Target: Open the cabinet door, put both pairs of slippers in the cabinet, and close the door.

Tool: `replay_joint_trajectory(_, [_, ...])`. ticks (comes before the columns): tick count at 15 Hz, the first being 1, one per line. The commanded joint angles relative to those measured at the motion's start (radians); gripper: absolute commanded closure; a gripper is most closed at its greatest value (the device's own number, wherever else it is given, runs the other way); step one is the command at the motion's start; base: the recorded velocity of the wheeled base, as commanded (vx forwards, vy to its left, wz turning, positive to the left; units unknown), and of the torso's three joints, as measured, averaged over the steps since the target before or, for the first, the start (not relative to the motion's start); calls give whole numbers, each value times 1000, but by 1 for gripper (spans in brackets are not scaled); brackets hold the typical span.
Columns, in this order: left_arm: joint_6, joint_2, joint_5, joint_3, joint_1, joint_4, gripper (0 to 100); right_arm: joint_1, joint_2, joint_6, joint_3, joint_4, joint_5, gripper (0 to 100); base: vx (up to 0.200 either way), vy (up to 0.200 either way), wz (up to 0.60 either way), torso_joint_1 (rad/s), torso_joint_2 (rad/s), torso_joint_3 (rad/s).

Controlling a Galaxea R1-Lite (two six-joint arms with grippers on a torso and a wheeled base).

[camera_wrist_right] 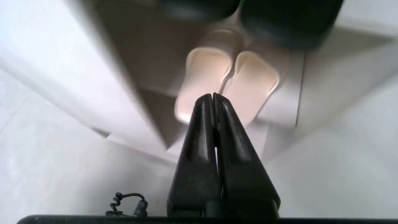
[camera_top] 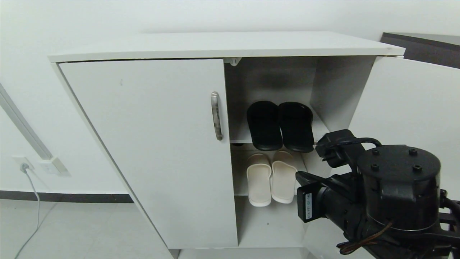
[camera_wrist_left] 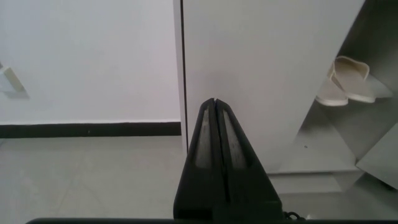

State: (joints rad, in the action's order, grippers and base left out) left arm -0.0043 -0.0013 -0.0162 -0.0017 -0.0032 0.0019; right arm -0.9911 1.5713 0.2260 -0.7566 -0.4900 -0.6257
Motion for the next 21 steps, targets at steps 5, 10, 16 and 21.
replay_joint_trajectory(5, [0,1,-1,0,0,0,100,3,6,4,13,-27,0,100,-200,0,0,0,1,3])
replay_joint_trajectory(10, [0,1,-1,0,0,0,100,12,15,-31,43,-82,0,100,-200,0,0,0,0,5])
replay_joint_trajectory(16, [-3,1,-2,0,0,-2,100,19,21,-30,43,-84,0,100,-67,0,0,-1,2,1])
replay_joint_trajectory(21, [-3,1,-2,0,0,0,100,19,19,-30,43,-84,1,100,0,0,0,0,0,0])
